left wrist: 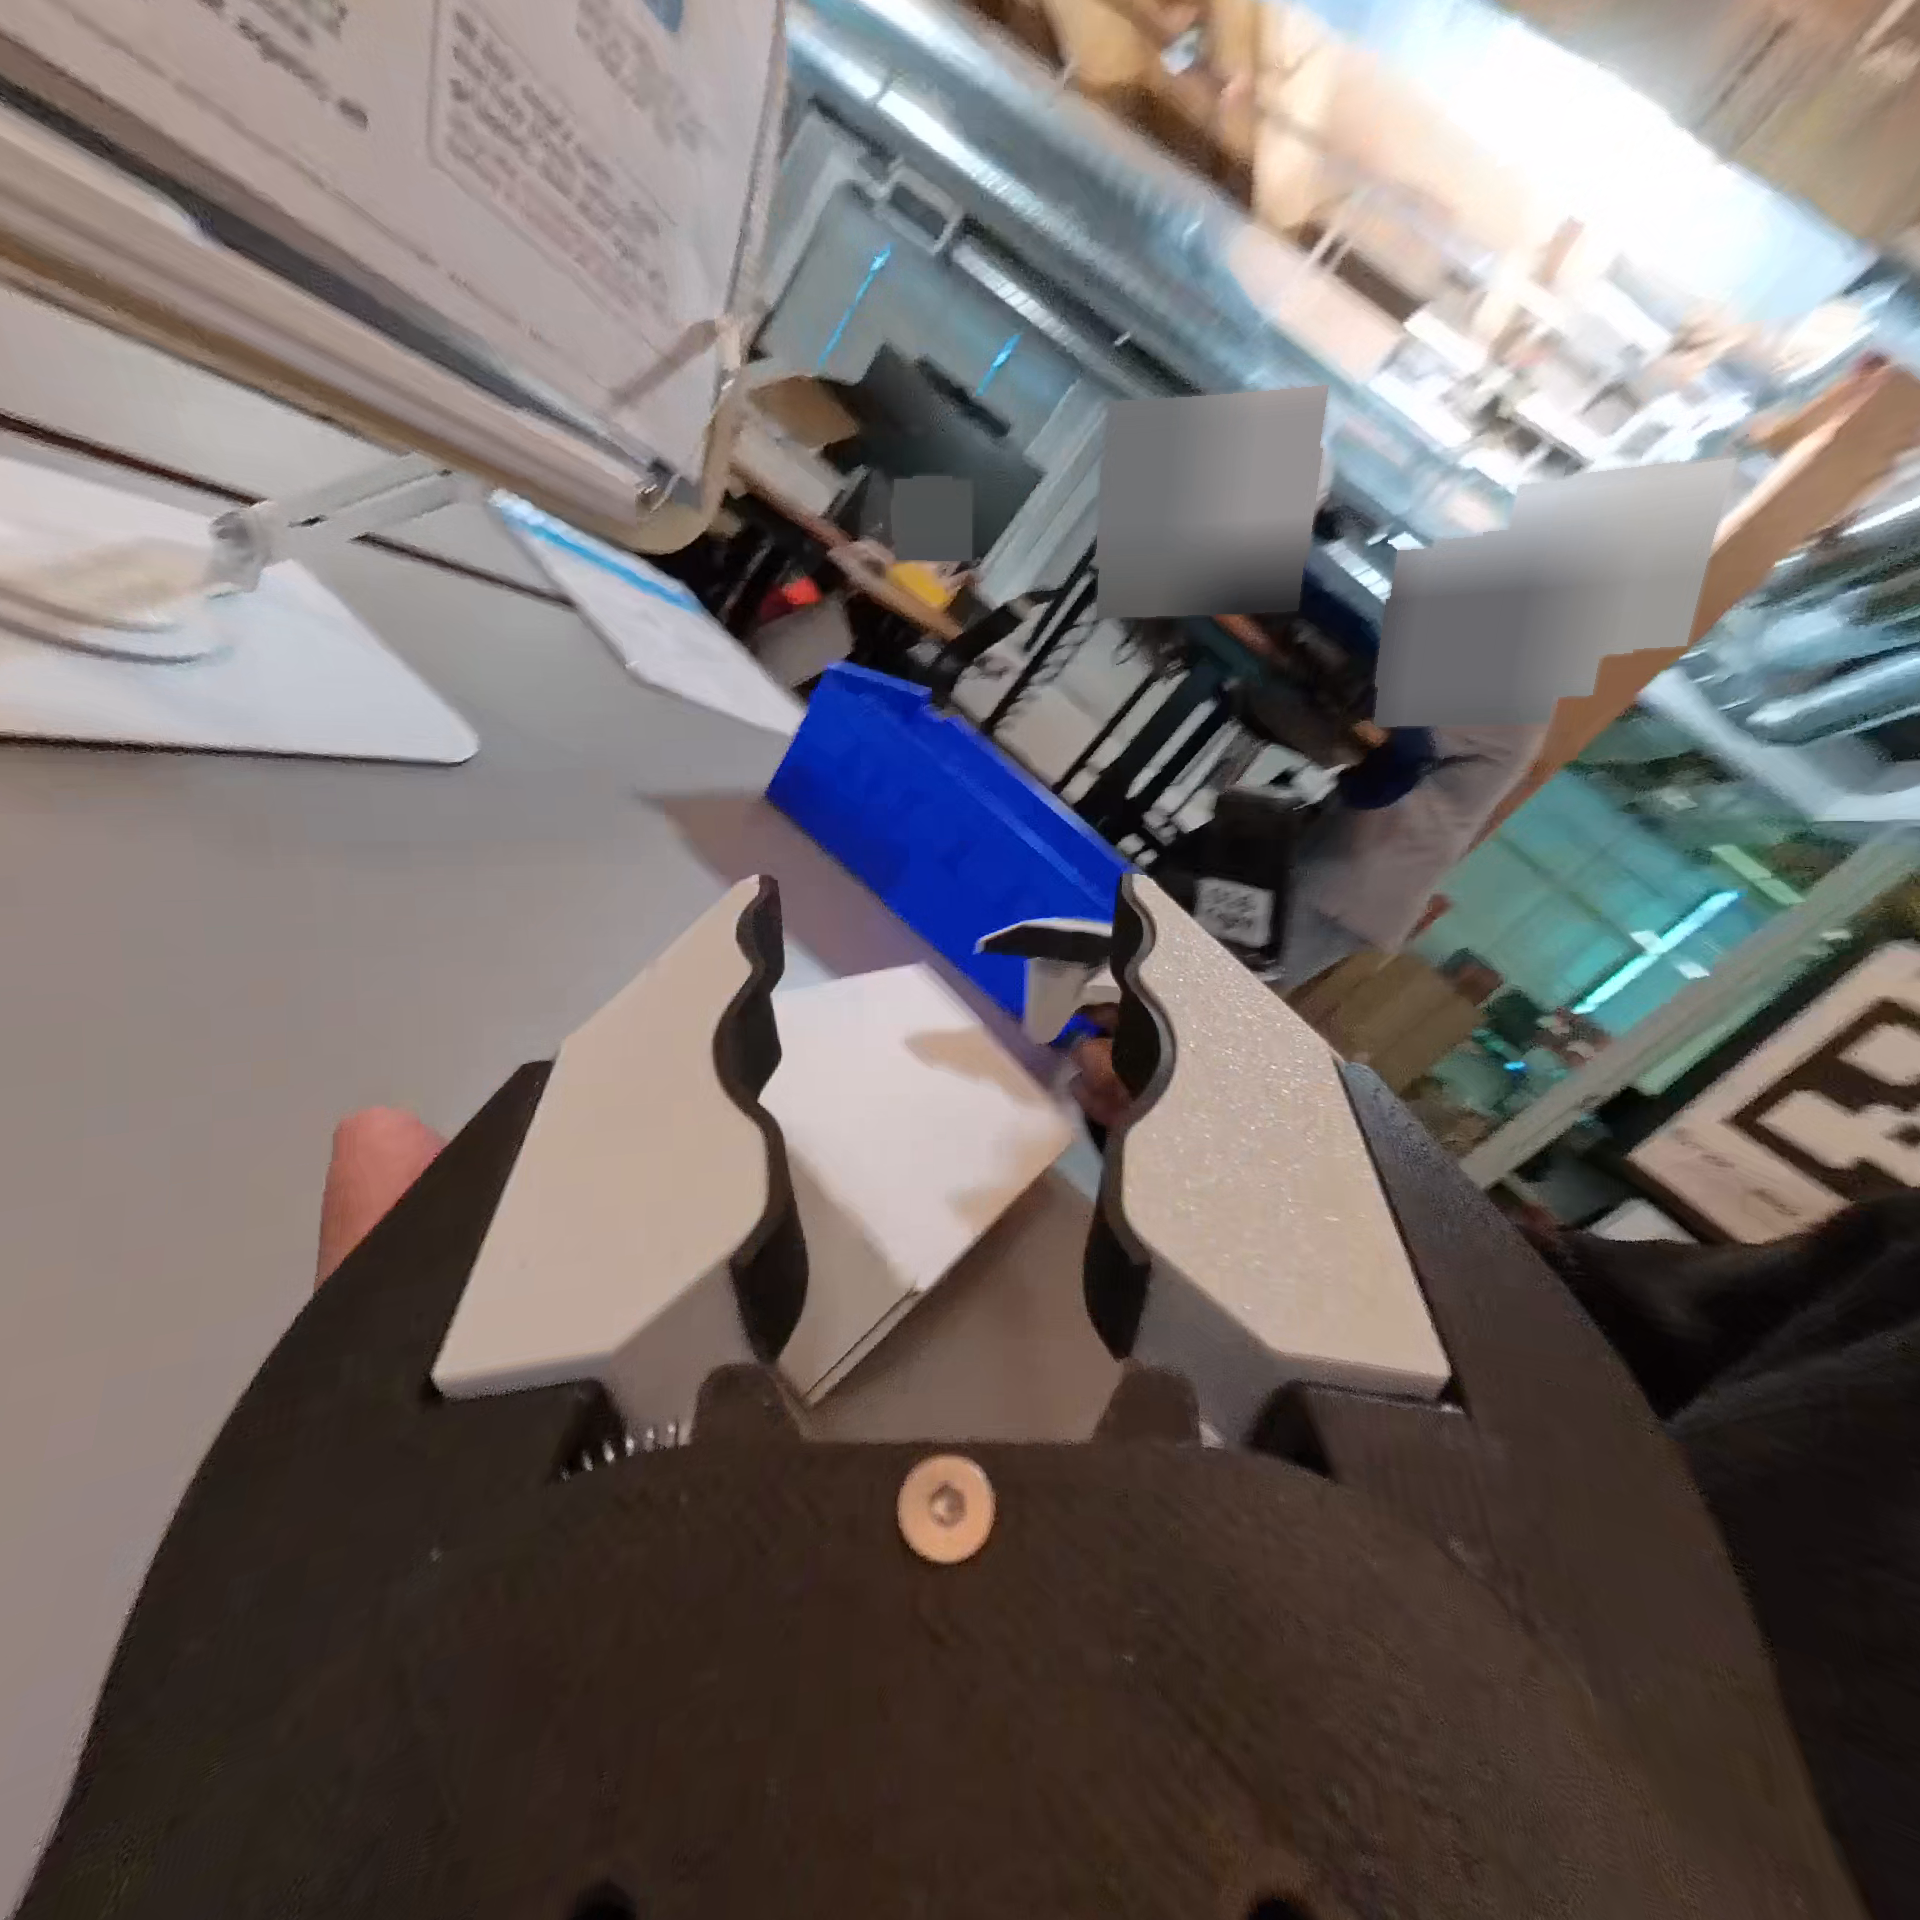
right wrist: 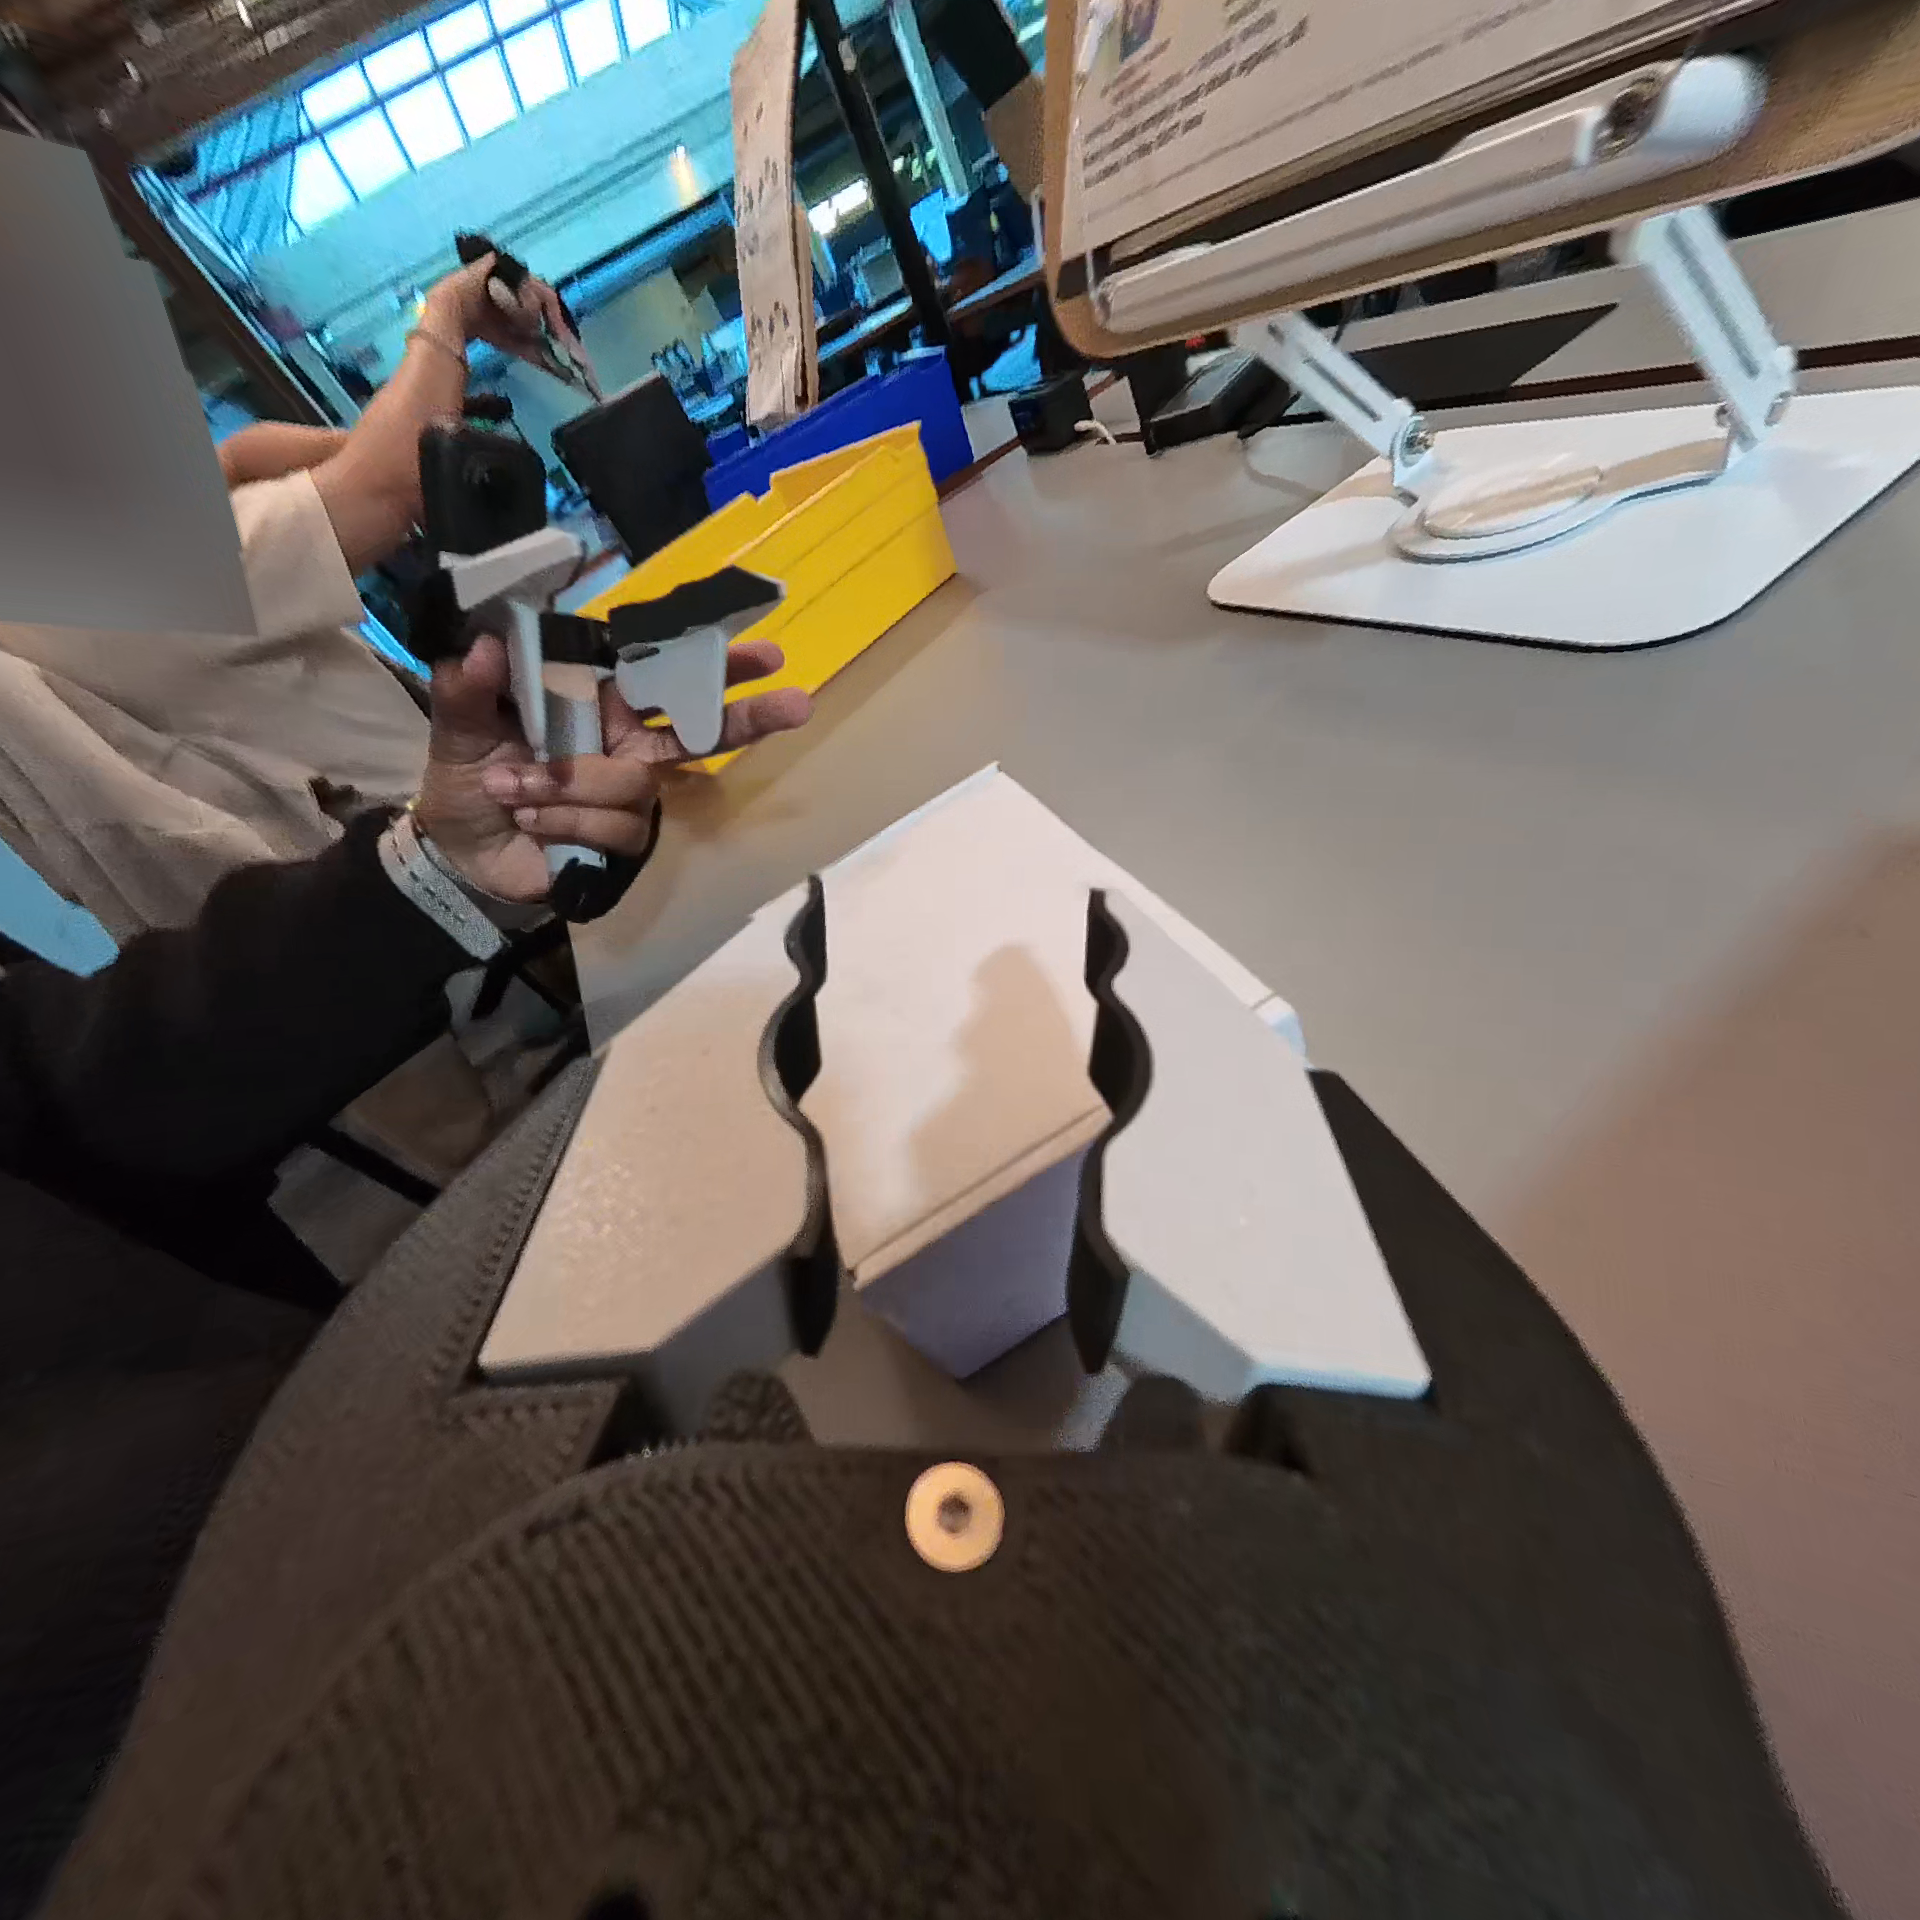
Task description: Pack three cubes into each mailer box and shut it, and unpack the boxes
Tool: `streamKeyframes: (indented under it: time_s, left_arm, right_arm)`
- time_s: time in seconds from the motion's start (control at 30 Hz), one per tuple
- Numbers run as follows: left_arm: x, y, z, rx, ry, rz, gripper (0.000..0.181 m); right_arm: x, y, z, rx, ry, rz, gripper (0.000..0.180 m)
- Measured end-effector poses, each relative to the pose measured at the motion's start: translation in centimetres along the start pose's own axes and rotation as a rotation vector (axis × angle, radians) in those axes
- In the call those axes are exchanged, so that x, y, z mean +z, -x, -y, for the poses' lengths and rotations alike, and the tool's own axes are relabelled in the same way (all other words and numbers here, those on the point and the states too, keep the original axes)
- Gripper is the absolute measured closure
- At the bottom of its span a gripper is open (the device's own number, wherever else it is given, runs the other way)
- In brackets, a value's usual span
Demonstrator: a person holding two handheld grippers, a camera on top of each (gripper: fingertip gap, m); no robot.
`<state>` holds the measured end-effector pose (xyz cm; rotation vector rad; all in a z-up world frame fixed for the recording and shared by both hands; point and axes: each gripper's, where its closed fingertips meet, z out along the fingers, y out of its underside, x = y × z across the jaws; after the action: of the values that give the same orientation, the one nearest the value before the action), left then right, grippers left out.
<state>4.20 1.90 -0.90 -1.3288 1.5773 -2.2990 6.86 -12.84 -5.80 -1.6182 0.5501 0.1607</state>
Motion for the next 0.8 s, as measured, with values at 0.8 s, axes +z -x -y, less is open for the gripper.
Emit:
streamKeyframes:
  time_s: [0.8]
  left_arm:
    - [2.9, 4.9, -11.1, 0.732, 0.646, 0.149, 0.060]
  right_arm:
    - [-1.9, 3.6, -3.1, -0.173, 0.093, -0.056, 0.136]
